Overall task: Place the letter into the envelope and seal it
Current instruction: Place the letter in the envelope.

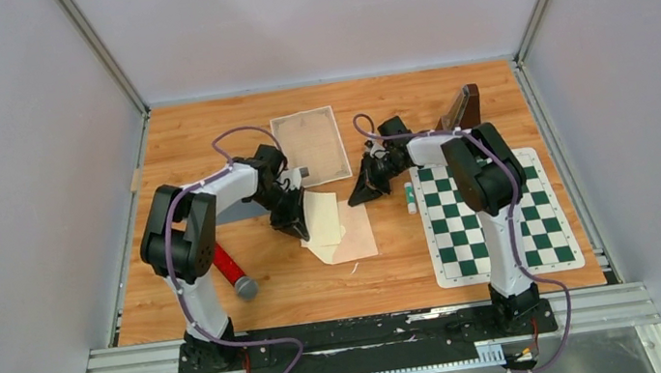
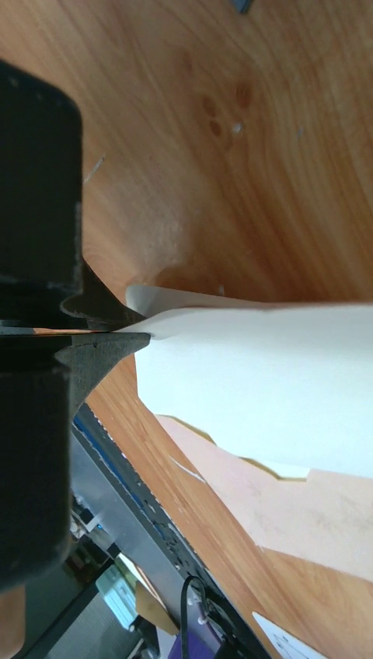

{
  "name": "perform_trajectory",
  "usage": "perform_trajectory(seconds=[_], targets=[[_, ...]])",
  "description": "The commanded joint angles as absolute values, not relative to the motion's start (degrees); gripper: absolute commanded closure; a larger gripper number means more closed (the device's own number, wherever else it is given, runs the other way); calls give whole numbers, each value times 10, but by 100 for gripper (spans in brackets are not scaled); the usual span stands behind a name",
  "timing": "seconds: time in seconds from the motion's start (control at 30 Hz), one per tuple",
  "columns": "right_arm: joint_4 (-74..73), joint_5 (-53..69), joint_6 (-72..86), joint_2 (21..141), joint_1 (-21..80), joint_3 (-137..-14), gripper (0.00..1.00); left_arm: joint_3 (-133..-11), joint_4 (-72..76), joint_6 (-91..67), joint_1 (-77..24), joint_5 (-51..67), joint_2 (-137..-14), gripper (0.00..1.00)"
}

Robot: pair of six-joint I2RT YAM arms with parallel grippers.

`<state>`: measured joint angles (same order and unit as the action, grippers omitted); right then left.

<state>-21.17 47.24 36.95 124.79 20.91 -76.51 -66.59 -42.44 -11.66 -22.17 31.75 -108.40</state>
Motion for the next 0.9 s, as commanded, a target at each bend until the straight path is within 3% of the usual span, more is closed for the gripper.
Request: perform_trajectory(seconds=[0.0, 0.37, 0.87], targets=[[-286, 390, 471, 1279, 203, -716, 100, -664, -414, -130, -238, 303, -1034, 100], [-327, 241, 487, 1241, 205, -713, 100, -632, -440, -176, -241, 280, -999, 100], [-323, 236, 503, 1231, 203, -709, 100, -612, -438, -231, -262, 284, -1001, 100]])
